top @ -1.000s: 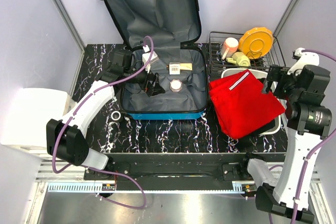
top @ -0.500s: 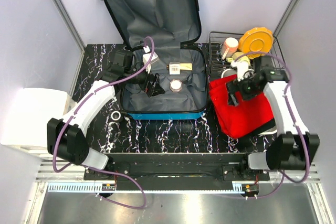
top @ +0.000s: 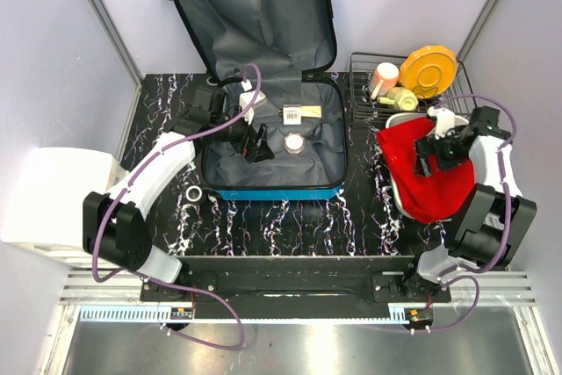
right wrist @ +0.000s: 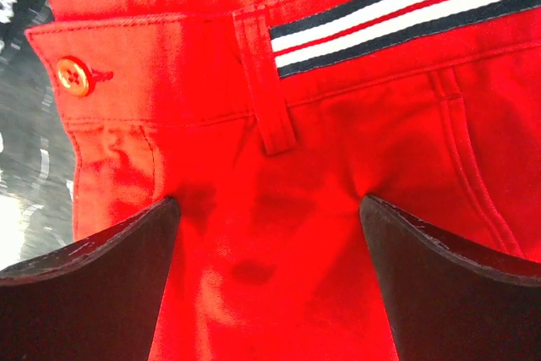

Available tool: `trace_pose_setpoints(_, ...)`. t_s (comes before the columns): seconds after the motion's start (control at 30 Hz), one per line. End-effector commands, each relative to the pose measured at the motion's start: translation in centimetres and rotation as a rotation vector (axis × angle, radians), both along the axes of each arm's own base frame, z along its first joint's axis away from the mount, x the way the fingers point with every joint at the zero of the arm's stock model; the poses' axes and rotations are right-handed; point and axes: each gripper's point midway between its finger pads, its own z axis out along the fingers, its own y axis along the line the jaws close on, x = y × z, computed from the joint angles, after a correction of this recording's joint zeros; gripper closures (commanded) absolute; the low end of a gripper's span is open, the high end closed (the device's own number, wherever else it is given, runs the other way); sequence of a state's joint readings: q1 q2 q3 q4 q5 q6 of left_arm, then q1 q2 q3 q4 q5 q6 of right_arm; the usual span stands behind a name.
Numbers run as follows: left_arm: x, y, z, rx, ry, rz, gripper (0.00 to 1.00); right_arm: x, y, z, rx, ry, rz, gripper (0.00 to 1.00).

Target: Open, take out, and arrange the luggage

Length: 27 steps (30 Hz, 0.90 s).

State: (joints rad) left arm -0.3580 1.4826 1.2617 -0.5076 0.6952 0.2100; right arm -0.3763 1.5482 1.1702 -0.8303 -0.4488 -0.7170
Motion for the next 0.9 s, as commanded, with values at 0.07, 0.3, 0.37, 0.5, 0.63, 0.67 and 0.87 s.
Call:
trace_pose_setpoints(0.07, 2.5, 1.3, 1.3, 0.038, -0.023, 0.077, 0.01, -5.6, -8.5, -4.1, -0.208, 0.227, -0.006, 0.0)
trace_pose_setpoints(0.3, 3.8, 5.9, 3.2, 0.107, 0.008, 0.229, 0.01, -0.3, -5.7, 6.9, -0.047, -0.027, -0.03, 0.0)
trace_pose_setpoints(0.37, 3.9, 8.8, 4.2, 0.142, -0.006, 0.315, 0.01, 0.3, -3.7, 8.9, 0.008, -0.061, -0.027, 0.0)
trace_pose_setpoints(0.5, 2.8, 14.4, 6.2, 0.181, -0.032, 0.474, 0.01, 1.6, 0.4, 13.3, 0.034, -0.168, 0.011, 0.0)
trace_pose_setpoints(0.63, 0.6, 21.9, 8.8, 0.259, -0.062, 0.744, 0.01, 2.5, 5.2, 15.2, 0.103, -0.207, 0.057, 0.0)
trace_pose_setpoints(0.67, -0.2, 25.0, 8.9, 0.292, -0.047, 0.857, 0.01, 2.6, 5.9, 15.5, 0.131, -0.201, 0.038, 0.0)
trace_pose_setpoints(0.87, -6.1, 32.6, 11.8, 0.425, -0.112, 1.138, 0.02, 3.1, 10.7, 15.6, 0.216, -0.166, 0.103, 0.0)
